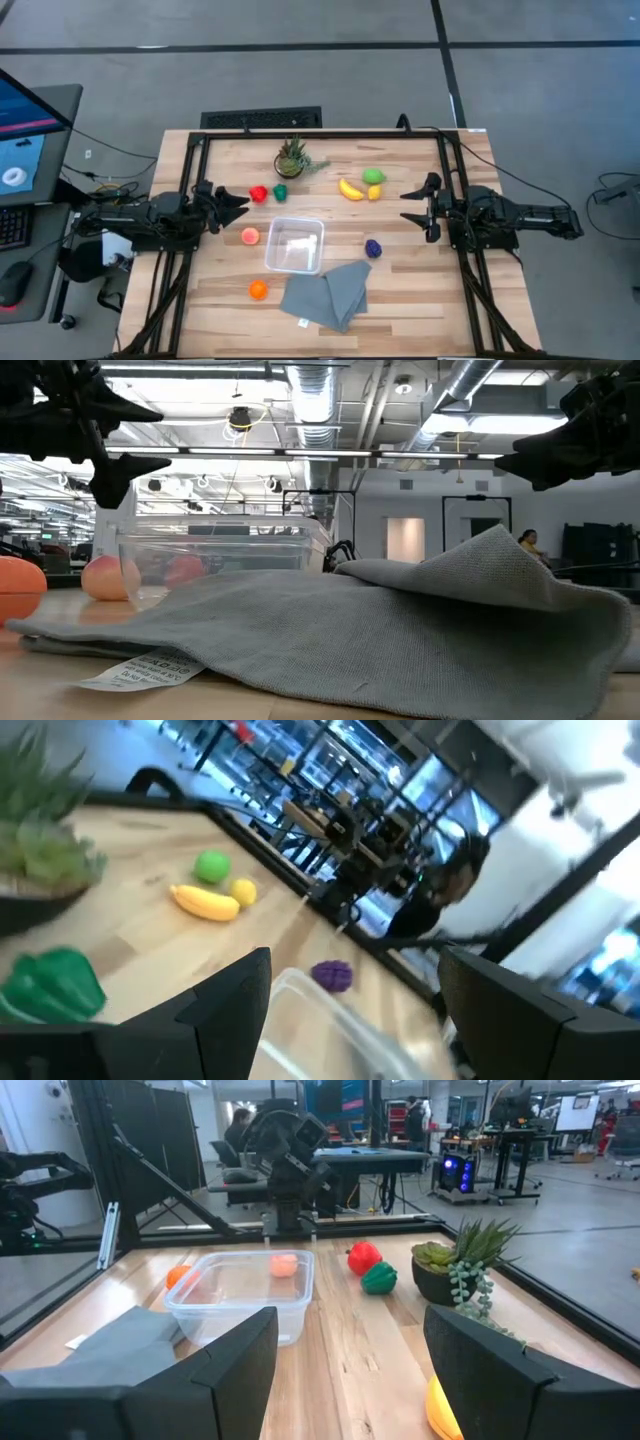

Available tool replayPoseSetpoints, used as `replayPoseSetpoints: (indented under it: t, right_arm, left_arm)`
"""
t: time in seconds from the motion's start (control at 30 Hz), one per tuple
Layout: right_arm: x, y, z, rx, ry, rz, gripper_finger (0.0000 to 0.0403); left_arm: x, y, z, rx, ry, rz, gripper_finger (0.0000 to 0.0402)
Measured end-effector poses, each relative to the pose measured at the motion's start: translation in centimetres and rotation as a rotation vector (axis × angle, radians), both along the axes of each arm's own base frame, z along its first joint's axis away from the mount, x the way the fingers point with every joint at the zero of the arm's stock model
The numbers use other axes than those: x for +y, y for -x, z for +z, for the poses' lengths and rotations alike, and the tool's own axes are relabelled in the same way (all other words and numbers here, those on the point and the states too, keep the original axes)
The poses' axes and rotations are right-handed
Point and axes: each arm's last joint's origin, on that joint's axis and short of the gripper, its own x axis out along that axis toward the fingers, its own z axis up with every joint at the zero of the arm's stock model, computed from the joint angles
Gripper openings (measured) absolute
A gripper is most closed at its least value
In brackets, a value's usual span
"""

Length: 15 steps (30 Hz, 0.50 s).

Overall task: Pick and placing Produce into tupperware
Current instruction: Put the orange into the transparent container

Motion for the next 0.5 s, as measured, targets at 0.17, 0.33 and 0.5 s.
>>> replayPoseSetpoints:
  t: [0.17, 0.33, 0.5]
  right_arm:
    - [0.00, 0.00, 0.01, 0.001, 0.021, 0.001, 0.0276]
    - [0.05, -0.02, 0.11, -0.024, -0.152, 0.000, 0.0276]
    - [0.06, -0.03, 0.38, -0.076, -0.597, -0.006, 0.0276]
  left_arm:
    - [0.26, 0.04, 0.00, 0.002, 0.003, 0.091, 0.0274]
    - [0.37, 0.08, 0.06, 0.030, -0.132, 0.137, 0.0274]
    - [0.52, 0.14, 0.19, 0.011, -0.101, 0.191, 0.0274]
